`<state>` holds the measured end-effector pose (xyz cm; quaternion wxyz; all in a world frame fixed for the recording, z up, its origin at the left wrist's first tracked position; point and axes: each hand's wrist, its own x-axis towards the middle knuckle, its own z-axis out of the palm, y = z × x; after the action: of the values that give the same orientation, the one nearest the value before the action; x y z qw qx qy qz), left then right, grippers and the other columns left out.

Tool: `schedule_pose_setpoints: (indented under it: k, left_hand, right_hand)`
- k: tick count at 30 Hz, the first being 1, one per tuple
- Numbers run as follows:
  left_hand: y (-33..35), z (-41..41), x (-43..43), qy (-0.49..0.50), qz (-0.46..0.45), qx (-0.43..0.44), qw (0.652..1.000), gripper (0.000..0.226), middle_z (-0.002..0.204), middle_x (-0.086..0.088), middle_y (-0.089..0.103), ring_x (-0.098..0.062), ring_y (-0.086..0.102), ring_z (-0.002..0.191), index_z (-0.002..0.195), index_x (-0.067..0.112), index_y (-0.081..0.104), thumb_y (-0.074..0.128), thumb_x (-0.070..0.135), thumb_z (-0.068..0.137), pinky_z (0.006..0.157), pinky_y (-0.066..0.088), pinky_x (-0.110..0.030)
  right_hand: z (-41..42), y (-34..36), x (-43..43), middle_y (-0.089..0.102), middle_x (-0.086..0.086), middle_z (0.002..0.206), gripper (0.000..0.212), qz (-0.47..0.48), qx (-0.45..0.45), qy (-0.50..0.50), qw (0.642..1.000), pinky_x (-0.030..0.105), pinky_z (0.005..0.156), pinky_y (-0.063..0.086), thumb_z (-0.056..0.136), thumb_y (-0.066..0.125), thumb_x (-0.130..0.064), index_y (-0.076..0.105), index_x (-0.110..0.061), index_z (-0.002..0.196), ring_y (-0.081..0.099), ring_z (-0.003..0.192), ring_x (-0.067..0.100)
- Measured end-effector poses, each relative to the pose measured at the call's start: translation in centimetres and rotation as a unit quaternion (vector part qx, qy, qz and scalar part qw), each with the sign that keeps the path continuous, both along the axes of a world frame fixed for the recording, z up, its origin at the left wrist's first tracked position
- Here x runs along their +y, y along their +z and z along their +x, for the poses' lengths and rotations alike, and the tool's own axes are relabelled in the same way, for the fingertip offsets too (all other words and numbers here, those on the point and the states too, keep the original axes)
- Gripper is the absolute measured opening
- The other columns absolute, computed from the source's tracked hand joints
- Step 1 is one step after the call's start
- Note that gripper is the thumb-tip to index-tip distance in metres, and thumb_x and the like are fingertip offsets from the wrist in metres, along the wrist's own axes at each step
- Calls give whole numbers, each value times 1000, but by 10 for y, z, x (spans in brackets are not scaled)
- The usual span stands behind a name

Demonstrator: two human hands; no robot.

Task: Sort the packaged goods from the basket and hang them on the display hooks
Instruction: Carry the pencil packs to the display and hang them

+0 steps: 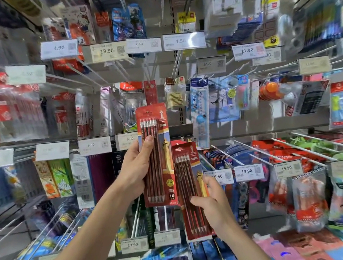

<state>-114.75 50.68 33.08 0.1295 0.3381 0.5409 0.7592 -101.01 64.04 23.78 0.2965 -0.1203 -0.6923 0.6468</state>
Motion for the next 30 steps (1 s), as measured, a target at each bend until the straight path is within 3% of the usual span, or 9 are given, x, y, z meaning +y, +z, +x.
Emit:
schedule_pose_setpoints:
  k: [7,10,12,14,17,19,22,25,30]
  left_hand:
    - [1,0,-1,-7,-9,11,1000,43,121,-17,72,-36,72,108,132,13,60,54,45,103,89,60,-52]
    - [2,1,-2,-1,-12,17,1000,43,122,-13,73,-33,72,110,133,15,60,53,46,103,92,58,-53]
    - [1,1,-2,-2,-11,18,1000,44,123,-13,72,-34,71,112,134,15,59,53,46,103,94,58,-53]
    - [1,1,-2,-2,-12,20,1000,45,123,-15,72,-36,71,111,133,14,58,54,46,102,94,58,-55]
    - [3,4,-2,2,-15,20,1000,43,122,-13,73,-30,73,108,132,13,60,53,44,103,87,61,-45]
    - [4,7,-2,2,-15,18,1000,43,120,-13,74,-27,74,103,131,11,60,52,43,104,79,62,-39]
    - [5,9,-3,4,-11,6,1000,44,118,-18,73,-32,74,99,130,8,59,54,42,103,77,62,-42]
    - [4,10,-2,9,-8,3,1000,44,117,-21,72,-35,73,98,129,7,58,55,42,103,78,62,-44]
    - [4,8,1,26,3,-5,1000,41,116,-19,74,-36,73,106,128,8,61,58,40,103,92,60,-49]
  right_hand:
    - [-28,2,-1,45,-2,153,69,32,-71,-56,995,57,115,38,87,65,-31,35,-22,148,42,142,27]
    - [-39,5,2,58,7,134,58,58,-114,-78,989,35,80,55,96,58,-17,33,-16,149,63,97,18]
    - [-49,6,5,61,6,115,55,86,-155,-87,980,26,59,45,101,50,-7,31,-11,152,57,74,13]
    - [-58,10,4,61,6,111,54,113,-190,-104,970,26,59,43,103,47,-7,31,-9,154,58,79,17]
    - [-57,15,1,52,13,141,61,142,-224,-111,958,28,77,48,104,46,-8,21,-8,160,59,113,27]
    - [-53,17,2,52,14,141,61,155,-234,-97,955,26,71,49,103,44,-6,19,-6,160,57,105,24]
    - [-42,27,-6,60,7,99,27,199,-169,-129,957,29,65,40,103,41,-11,52,-5,127,57,82,22]
    - [-27,47,-20,56,0,77,21,178,28,-144,973,29,59,39,106,44,-24,59,-14,95,53,68,14]
    - [-21,64,-37,62,-11,80,31,230,56,-97,967,26,65,52,81,78,-46,55,-32,95,59,69,5]
